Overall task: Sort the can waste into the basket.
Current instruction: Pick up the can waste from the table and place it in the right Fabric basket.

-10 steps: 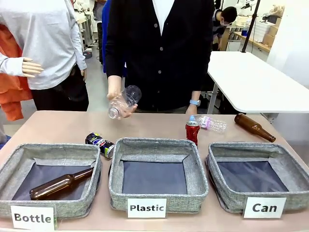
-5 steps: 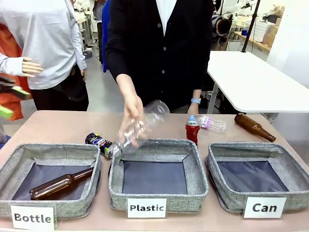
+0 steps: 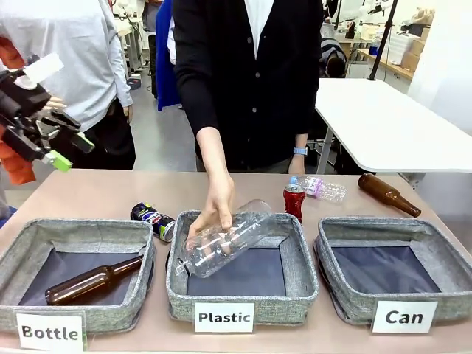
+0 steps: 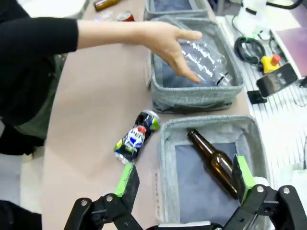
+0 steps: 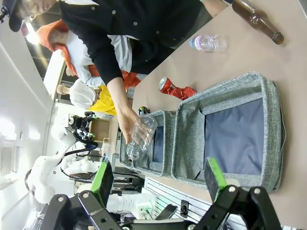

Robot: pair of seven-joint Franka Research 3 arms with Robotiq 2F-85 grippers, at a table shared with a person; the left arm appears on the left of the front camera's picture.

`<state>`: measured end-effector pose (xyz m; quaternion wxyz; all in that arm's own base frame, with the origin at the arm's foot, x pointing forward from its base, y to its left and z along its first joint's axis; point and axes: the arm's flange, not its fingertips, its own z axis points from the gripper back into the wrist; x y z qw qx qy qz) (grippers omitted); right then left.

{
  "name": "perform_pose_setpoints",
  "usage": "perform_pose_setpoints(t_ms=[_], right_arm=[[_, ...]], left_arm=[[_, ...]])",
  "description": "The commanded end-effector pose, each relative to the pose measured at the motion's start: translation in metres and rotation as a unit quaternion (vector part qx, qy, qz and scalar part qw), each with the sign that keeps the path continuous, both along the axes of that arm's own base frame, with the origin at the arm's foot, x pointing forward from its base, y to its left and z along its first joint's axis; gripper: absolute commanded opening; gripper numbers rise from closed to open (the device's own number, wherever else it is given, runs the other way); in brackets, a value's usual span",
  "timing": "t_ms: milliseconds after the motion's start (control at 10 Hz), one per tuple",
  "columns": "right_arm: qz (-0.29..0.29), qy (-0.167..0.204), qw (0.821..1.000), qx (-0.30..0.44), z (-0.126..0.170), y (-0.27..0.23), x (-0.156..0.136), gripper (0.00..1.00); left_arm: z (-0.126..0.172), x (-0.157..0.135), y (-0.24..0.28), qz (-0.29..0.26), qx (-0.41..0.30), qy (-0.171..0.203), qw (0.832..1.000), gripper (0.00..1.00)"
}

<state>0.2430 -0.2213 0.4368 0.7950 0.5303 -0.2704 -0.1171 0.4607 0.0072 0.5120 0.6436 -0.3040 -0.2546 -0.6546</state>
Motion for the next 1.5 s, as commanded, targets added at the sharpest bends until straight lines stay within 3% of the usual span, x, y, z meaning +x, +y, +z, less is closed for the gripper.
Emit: perform_pose_setpoints(t_ms=[0, 300, 600, 800, 1000, 1400], right_arm=[[-0.002, -0.019, 1.000, 0.004, 0.001, -0.001, 0.002, 1.00], [-0.002, -0.019, 1.000, 0.004, 0.001, -0.001, 0.002, 1.00], [-0.002, -0.019, 1.000, 0.004, 0.001, -0.001, 0.002, 1.00], [-0.002, -0.019, 1.000, 0.004, 0.001, -0.001, 0.002, 1.00], [-0.002, -0.019, 1.000, 0.004, 0.001, -0.001, 0.002, 1.00], [-0.002, -0.019, 1.000, 0.004, 0.001, -0.001, 0.002, 1.00]], left_arm=[[-0.002, -0.035, 0.054, 0.038, -0.031, -0.016, 0.999, 1.00], [-0.032, -0.073, 0.112, 0.102, -0.089, -0.028, 0.990, 1.00], [-0.038, -0.072, 0.106, 0.099, -0.086, -0.034, 0.991, 1.00], [-0.027, -0.045, 0.064, 0.068, -0.050, -0.045, 0.995, 1.00], [-0.014, -0.008, 0.003, -0.018, -0.005, -0.060, 0.998, 1.00], [-0.035, 0.069, -0.118, -0.106, 0.113, -0.053, 0.986, 1.00]])
